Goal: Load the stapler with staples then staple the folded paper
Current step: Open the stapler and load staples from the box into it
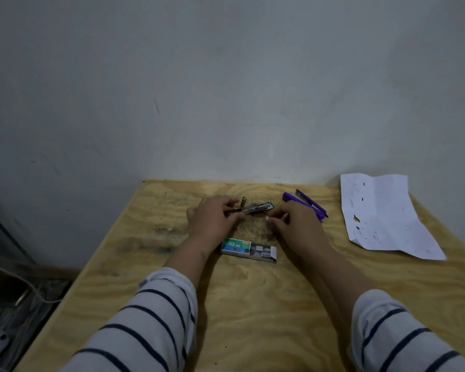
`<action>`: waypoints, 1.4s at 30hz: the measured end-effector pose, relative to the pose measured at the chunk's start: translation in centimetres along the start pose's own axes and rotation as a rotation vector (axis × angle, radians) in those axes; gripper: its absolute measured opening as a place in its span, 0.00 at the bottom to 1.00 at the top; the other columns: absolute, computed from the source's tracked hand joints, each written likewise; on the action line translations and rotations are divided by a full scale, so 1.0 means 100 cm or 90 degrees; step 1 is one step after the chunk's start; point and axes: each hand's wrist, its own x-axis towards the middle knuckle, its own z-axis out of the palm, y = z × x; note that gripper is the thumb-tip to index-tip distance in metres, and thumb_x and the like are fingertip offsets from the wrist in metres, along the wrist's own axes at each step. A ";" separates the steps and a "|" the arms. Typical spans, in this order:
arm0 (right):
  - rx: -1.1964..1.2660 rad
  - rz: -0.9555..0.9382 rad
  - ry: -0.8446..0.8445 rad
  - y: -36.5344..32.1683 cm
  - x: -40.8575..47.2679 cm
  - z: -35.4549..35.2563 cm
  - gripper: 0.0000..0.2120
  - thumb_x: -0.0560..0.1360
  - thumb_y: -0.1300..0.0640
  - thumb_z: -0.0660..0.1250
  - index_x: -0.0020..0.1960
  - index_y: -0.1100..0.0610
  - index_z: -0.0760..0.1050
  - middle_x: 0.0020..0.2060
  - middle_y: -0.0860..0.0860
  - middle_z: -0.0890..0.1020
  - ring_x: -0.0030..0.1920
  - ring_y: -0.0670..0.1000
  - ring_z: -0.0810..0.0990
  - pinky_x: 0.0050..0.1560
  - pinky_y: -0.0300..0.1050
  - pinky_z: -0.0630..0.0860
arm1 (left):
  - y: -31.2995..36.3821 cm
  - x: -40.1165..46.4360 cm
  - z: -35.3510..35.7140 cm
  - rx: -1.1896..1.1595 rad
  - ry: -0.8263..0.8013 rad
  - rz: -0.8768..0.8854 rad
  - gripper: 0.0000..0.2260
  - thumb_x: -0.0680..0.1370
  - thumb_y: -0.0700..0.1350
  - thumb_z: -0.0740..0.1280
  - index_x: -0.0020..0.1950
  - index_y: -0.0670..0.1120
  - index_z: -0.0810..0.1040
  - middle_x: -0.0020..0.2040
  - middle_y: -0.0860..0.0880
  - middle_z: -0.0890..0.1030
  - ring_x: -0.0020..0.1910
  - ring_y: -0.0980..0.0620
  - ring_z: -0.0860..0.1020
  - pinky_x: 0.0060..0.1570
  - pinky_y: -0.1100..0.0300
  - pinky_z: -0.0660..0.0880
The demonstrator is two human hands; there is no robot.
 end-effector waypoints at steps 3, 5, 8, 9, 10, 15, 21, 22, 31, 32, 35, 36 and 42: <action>-0.008 -0.041 0.015 -0.003 0.015 0.004 0.07 0.75 0.55 0.68 0.51 0.55 0.82 0.45 0.47 0.81 0.44 0.45 0.76 0.49 0.44 0.76 | -0.003 0.002 0.004 -0.007 0.017 0.025 0.14 0.73 0.56 0.70 0.58 0.59 0.79 0.56 0.58 0.81 0.59 0.53 0.74 0.53 0.53 0.60; -0.031 -0.072 0.013 -0.004 0.024 0.009 0.07 0.74 0.53 0.68 0.50 0.54 0.81 0.47 0.48 0.81 0.47 0.46 0.74 0.49 0.41 0.72 | -0.007 0.002 0.006 -0.025 0.051 0.044 0.11 0.73 0.55 0.71 0.55 0.59 0.80 0.53 0.59 0.82 0.56 0.54 0.76 0.52 0.54 0.61; -0.065 -0.125 0.013 -0.006 0.032 0.017 0.07 0.75 0.53 0.67 0.49 0.53 0.81 0.48 0.48 0.81 0.53 0.49 0.73 0.50 0.42 0.68 | -0.012 0.000 0.009 -0.052 0.083 0.076 0.09 0.72 0.54 0.73 0.51 0.60 0.81 0.50 0.59 0.83 0.54 0.57 0.77 0.51 0.55 0.61; -0.077 -0.135 0.009 -0.006 0.034 0.020 0.07 0.75 0.53 0.67 0.49 0.53 0.81 0.48 0.47 0.81 0.53 0.49 0.73 0.51 0.43 0.68 | -0.013 0.000 0.010 -0.059 0.087 0.083 0.09 0.71 0.54 0.73 0.50 0.61 0.82 0.49 0.59 0.83 0.54 0.57 0.77 0.52 0.55 0.61; -0.088 -0.141 0.005 -0.006 0.034 0.022 0.07 0.75 0.52 0.67 0.50 0.52 0.81 0.48 0.47 0.81 0.53 0.49 0.73 0.51 0.44 0.69 | -0.013 0.000 0.010 -0.066 0.092 0.088 0.08 0.71 0.54 0.73 0.49 0.61 0.82 0.48 0.60 0.83 0.53 0.57 0.77 0.53 0.54 0.62; -0.128 -0.155 0.008 -0.008 0.032 0.027 0.08 0.76 0.52 0.65 0.51 0.51 0.81 0.48 0.46 0.81 0.53 0.49 0.73 0.51 0.48 0.73 | -0.014 -0.001 0.009 -0.087 0.101 0.084 0.08 0.70 0.53 0.74 0.48 0.61 0.83 0.47 0.59 0.84 0.52 0.57 0.78 0.56 0.52 0.64; -0.130 -0.143 0.004 -0.011 0.032 0.027 0.08 0.75 0.51 0.66 0.51 0.51 0.81 0.48 0.48 0.82 0.53 0.51 0.75 0.52 0.53 0.74 | -0.013 -0.003 0.008 -0.094 0.096 0.078 0.07 0.70 0.53 0.74 0.47 0.60 0.83 0.47 0.59 0.84 0.52 0.57 0.79 0.58 0.50 0.66; -0.131 -0.141 0.001 -0.012 0.032 0.027 0.08 0.75 0.51 0.66 0.51 0.51 0.81 0.49 0.48 0.82 0.53 0.52 0.75 0.52 0.53 0.74 | -0.013 -0.003 0.008 -0.091 0.096 0.078 0.07 0.70 0.53 0.74 0.47 0.60 0.83 0.47 0.59 0.84 0.52 0.57 0.79 0.58 0.49 0.66; -0.079 -0.076 0.003 -0.015 0.035 0.024 0.05 0.74 0.54 0.67 0.47 0.51 0.82 0.46 0.49 0.83 0.47 0.50 0.79 0.47 0.49 0.77 | -0.013 -0.003 0.008 -0.075 0.089 0.074 0.07 0.71 0.54 0.73 0.49 0.61 0.82 0.48 0.59 0.84 0.53 0.56 0.78 0.56 0.52 0.64; -0.066 -0.063 -0.001 -0.015 0.036 0.024 0.05 0.74 0.54 0.68 0.46 0.51 0.82 0.45 0.49 0.83 0.46 0.50 0.79 0.46 0.48 0.77 | -0.013 -0.002 0.008 -0.072 0.087 0.073 0.07 0.71 0.55 0.73 0.49 0.61 0.82 0.49 0.59 0.84 0.53 0.56 0.78 0.56 0.52 0.64; -0.022 -0.037 -0.006 -0.015 0.037 0.023 0.04 0.74 0.55 0.68 0.46 0.51 0.81 0.45 0.48 0.83 0.44 0.48 0.78 0.47 0.48 0.77 | -0.014 -0.001 0.009 -0.070 0.083 0.069 0.07 0.71 0.55 0.73 0.49 0.61 0.82 0.48 0.59 0.84 0.53 0.56 0.78 0.54 0.53 0.63; -0.012 -0.032 -0.001 -0.014 0.036 0.023 0.04 0.75 0.55 0.67 0.46 0.51 0.81 0.45 0.47 0.83 0.44 0.47 0.78 0.48 0.48 0.77 | -0.014 -0.001 0.009 -0.070 0.084 0.070 0.07 0.71 0.55 0.73 0.49 0.61 0.82 0.48 0.59 0.84 0.53 0.56 0.78 0.54 0.54 0.62; -0.079 -0.057 0.016 -0.013 0.029 0.029 0.07 0.74 0.53 0.68 0.47 0.56 0.82 0.46 0.50 0.80 0.50 0.50 0.76 0.51 0.47 0.75 | -0.013 -0.001 0.009 -0.076 0.086 0.073 0.07 0.71 0.54 0.73 0.48 0.61 0.82 0.47 0.60 0.83 0.52 0.57 0.78 0.52 0.55 0.61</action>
